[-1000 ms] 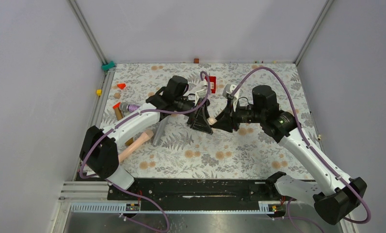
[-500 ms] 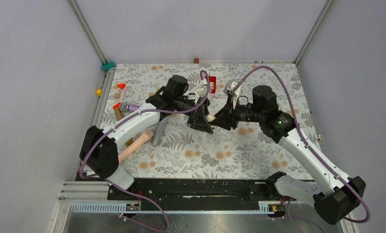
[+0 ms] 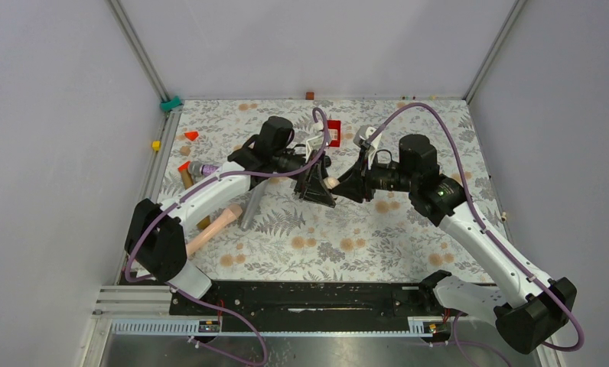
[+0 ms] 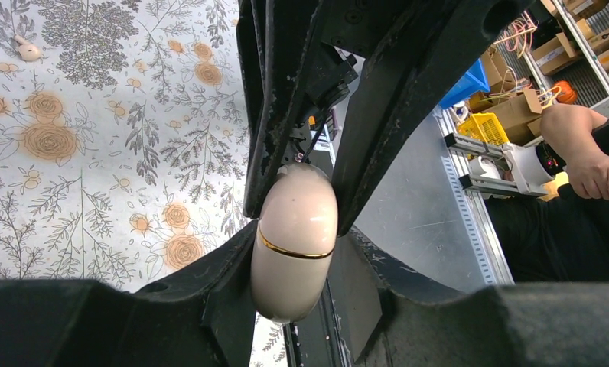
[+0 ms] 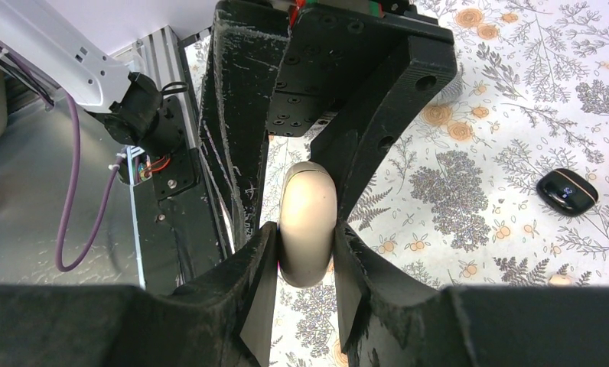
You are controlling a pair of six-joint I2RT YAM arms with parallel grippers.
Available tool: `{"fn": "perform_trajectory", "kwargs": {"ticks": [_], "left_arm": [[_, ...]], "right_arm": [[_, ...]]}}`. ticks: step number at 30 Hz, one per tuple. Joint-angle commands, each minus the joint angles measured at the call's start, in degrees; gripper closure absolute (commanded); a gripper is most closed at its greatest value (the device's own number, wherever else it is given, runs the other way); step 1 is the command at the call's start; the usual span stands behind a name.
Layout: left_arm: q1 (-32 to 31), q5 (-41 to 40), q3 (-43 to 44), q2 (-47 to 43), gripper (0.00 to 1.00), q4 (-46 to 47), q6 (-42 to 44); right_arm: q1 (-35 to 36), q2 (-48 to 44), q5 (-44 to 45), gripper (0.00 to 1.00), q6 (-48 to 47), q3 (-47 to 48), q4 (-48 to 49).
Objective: Insert the wireless bluetooth earbuds into the charging case
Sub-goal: Pick up the charging case at the center of the board.
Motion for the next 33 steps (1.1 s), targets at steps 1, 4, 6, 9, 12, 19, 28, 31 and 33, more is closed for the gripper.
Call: {"fn": "perform_trajectory", "kwargs": {"ticks": [1, 4, 6, 9, 12, 19, 28, 31, 33], "left_arm": [[0.42, 2.24, 1.22, -3.42, 0.6, 2.91, -0.52], [0.41, 2.11, 1.07, -3.54, 0.53, 3.09, -0.35], [0.54, 1.97, 1.0, -3.69, 0.5, 3.09, -0.23], [0.84, 1.64, 1.0, -4.03, 0.49, 3.09, 0.0], [0.81, 1.59, 0.85, -4.0, 0.49, 3.01, 0.2], [0.81, 0.22, 0.7, -3.84, 0.46, 2.24, 1.47], [0.88, -1.18, 0.45, -3.4, 0.45, 2.09, 2.16], [0.81, -1.28, 0.39, -3.25, 0.48, 2.06, 2.1], [0.75, -1.16, 0.52, -3.21, 0.53, 2.08, 2.13]], "right_arm": [[-0.75, -0.65, 2.38, 0.86, 0.25, -0.48, 1.63], [-1.12, -0.75, 1.79, 0.86, 0.87, -0.3, 1.66], [-1.36, -0.86, 1.36, 0.86, 1.13, -0.23, 1.69], [-1.64, -0.81, 0.53, 0.86, 1.34, -0.21, 1.68], [-1.78, -0.42, 0.13, 0.86, 1.53, -0.09, 1.5], [-1.89, 0.1, -2.46, 0.86, 2.24, 0.58, 0.81], [-1.96, -0.03, -4.01, 0.86, 2.24, 0.84, 0.68], [-1.94, 0.17, -2.85, 0.86, 2.24, 0.76, 0.59], [-1.94, 0.45, -2.0, 0.87, 2.24, 0.74, 0.53]]}}
